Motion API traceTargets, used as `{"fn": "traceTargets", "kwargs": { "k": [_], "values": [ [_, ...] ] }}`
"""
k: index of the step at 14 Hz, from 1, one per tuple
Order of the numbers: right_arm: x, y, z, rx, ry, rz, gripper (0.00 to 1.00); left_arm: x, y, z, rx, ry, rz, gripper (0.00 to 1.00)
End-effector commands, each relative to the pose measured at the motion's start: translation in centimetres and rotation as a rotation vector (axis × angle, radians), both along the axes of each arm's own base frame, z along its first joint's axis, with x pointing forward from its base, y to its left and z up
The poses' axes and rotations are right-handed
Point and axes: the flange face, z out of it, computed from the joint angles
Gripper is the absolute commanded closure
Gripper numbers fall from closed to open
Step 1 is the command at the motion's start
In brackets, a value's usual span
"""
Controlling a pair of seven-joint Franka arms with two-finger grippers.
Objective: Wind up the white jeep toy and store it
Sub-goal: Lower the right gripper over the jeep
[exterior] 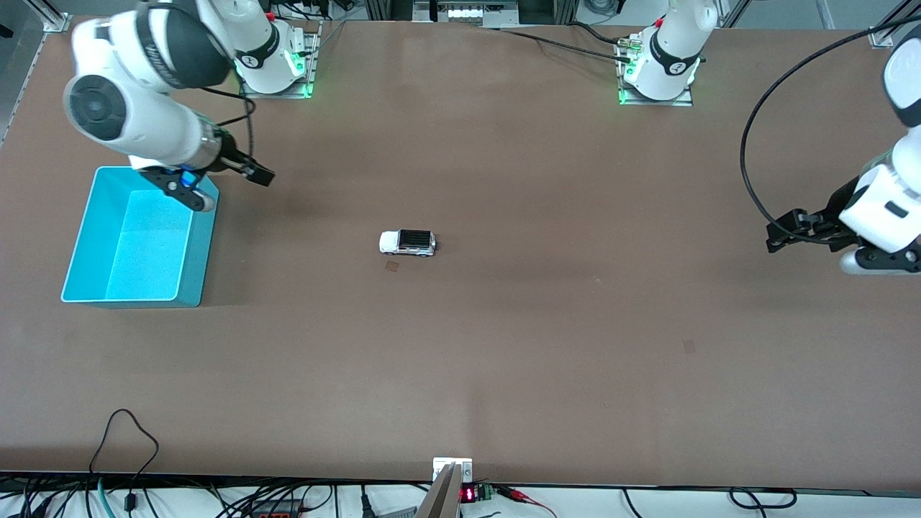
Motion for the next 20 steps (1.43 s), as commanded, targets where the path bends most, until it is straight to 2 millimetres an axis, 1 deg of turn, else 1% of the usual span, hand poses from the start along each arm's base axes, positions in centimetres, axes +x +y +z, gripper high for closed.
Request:
{"fn": "traceTargets", "kwargs": {
  "k": [1, 3, 4, 6, 8, 9, 10, 11, 13, 15, 17, 18, 20],
  "values": [
    [-0.9, 2.5, -1.6, -0.033, -0.024, -0.113, 0.0, -1.0, 1.5, 2.1, -0.042, -0.018, 0.03, 0.0],
    [-0.7, 4.1, -2.5, -0.014, -0.02, -0.241, 0.0, -1.3, 1.4, 2.0, -0.042, 0.002, 0.039, 0.0],
    [-0.4, 4.9, -3.6, -0.006, -0.007, -0.312, 0.0, -1.4, 1.0, 2.0, -0.043, 0.01, 0.034, 0.0],
    [-0.5, 8.2, -5.9, -0.041, -0.026, -0.403, 0.0, -1.7, 0.8, 2.4, -0.043, 0.011, 0.035, 0.0],
    [-0.3, 10.9, -8.7, -0.071, -0.057, -0.508, 0.0, -1.7, 1.0, 2.3, -0.044, 0.011, 0.04, 0.0],
    [0.2, 11.3, -9.8, -0.076, -0.074, -0.554, 0.0, -1.6, 1.1, 2.2, -0.041, 0.013, 0.04, 0.0],
    [0.5, 11.5, -10.2, -0.076, -0.085, -0.593, 0.0, -1.6, 0.9, 2.2, -0.038, 0.011, 0.035, 0.0],
    [0.9, 11.7, -10.6, -0.077, -0.089, -0.62, 0.0, -1.5, 1.0, 2.2, -0.038, 0.013, 0.026, 0.0],
    [1.1, 13.8, -11.9, -0.085, -0.084, -0.627, 0.0, -1.5, 0.9, 2.1, -0.026, 0.016, 0.013, 0.0],
    [2.3, 15.1, -12.4, -0.08, -0.099, -0.642, 0.0, -1.4, 1.0, 2.4, -0.025, 0.008, 0.0, 0.0],
    [3.4, 16.0, -12.2, -0.07, -0.113, -0.683, 0.0, -1.4, 0.9, 2.2, -0.026, 0.016, 0.002, 0.0],
    [3.9, 16.6, -12.8, -0.069, -0.119, -0.694, 0.0, -1.6, 0.9, 2.0, -0.026, 0.031, 0.002, 0.0],
    [4.0, 17.9, -13.9, -0.062, -0.124, -0.726, 0.0, -1.7, 0.9, 2.0, -0.026, 0.039, 0.002, 0.0]
  ]
}}
